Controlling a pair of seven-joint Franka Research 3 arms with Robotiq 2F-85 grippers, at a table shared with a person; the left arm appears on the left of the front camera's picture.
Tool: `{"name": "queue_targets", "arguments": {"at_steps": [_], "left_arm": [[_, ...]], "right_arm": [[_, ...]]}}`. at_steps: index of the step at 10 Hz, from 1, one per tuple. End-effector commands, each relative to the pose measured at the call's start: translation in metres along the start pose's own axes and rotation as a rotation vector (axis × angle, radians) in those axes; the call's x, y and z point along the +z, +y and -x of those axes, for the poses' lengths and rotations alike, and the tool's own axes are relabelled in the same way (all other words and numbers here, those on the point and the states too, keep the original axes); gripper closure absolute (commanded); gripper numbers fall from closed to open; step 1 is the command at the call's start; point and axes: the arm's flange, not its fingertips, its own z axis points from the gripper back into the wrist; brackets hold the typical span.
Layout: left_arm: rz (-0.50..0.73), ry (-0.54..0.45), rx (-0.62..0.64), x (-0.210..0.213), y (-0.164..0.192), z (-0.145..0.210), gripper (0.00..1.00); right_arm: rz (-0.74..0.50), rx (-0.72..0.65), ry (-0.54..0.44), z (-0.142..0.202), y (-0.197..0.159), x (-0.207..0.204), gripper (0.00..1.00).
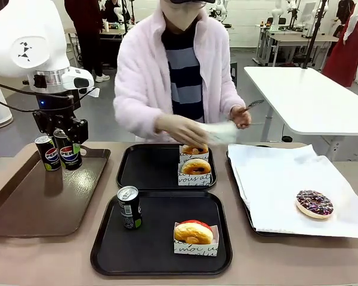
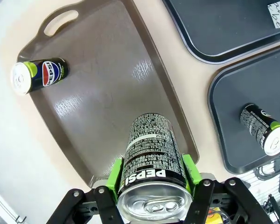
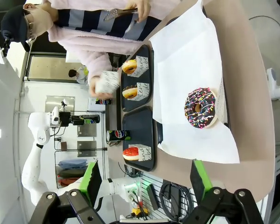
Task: Set up donuts and drinks on trays.
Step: Pick up one Pepsi coke from the Handle tray and place it on the Flat Tray without a Pepsi coke.
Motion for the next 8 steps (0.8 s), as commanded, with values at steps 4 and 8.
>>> {"name": "queue_targets", "arguments": {"at_steps": [4,8], "left_arm": [[0.0,-0.001,-0.007,0.0042,0.0013,0.0003,0.41],[0.0,-0.001,-0.007,0.0042,0.0013,0.0003,0.41]], "right_arm": [[-0.022,0.018,-0.011,-0.002,-0.0004,0.0003,0.0],[-0.022,0.018,-0.011,-0.002,-0.0004,0.0003,0.0]]}}
